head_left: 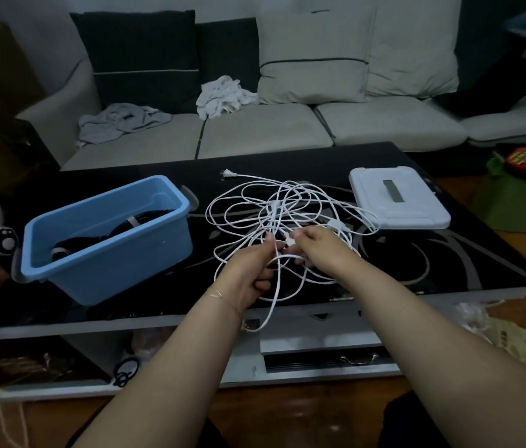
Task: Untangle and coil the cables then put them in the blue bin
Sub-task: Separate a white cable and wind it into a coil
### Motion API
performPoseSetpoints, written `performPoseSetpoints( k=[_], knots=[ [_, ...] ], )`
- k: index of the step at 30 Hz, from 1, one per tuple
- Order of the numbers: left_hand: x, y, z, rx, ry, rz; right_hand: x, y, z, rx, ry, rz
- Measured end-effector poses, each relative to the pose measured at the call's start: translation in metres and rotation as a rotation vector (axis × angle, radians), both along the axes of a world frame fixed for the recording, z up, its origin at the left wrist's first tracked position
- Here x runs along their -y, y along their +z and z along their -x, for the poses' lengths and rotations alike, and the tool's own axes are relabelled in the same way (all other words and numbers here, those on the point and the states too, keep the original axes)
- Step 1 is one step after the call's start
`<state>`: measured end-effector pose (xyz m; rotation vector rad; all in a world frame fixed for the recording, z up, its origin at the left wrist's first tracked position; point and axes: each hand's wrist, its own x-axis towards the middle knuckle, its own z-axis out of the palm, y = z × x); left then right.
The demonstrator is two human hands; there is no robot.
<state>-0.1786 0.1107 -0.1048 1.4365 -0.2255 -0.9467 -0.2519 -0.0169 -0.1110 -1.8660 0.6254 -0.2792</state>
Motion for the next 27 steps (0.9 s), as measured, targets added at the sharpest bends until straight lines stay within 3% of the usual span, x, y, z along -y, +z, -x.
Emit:
performPoseSetpoints(
  k=[3,7,10,12,17,21,23,27],
  knots=[
    [-0.006,0.004,0.000,0.183,-0.041,-0.032,-0.002,-0.004,0.002,-0.102,0.063,0.041],
    [-0.012,0.005,0.004,0.625,-0.190,-0.121,-0.005,0.001,0.003,0.001,-0.048,-0.216],
    [-0.017,0.006,0.011,0.686,-0.398,-0.141,-0.010,0.004,0.002,0.099,-0.046,-0.495],
    [-0.020,0.007,0.015,0.734,-0.461,-0.223,-0.014,0.004,0.001,0.148,-0.102,-0.562],
    [-0.027,0.016,0.006,0.883,-0.309,-0.548,-0.010,0.010,0.003,0.287,-0.181,-0.216],
    [-0.032,0.015,-0.011,1.311,-0.145,-0.872,-0.011,0.016,0.006,0.452,-0.166,-0.093],
    [-0.028,0.014,-0.015,1.324,-0.085,-0.791,-0.012,0.017,0.009,0.460,-0.128,-0.086],
    [-0.014,0.007,-0.018,1.097,-0.179,-0.522,-0.016,0.020,0.012,0.486,-0.065,-0.082]
  ],
)
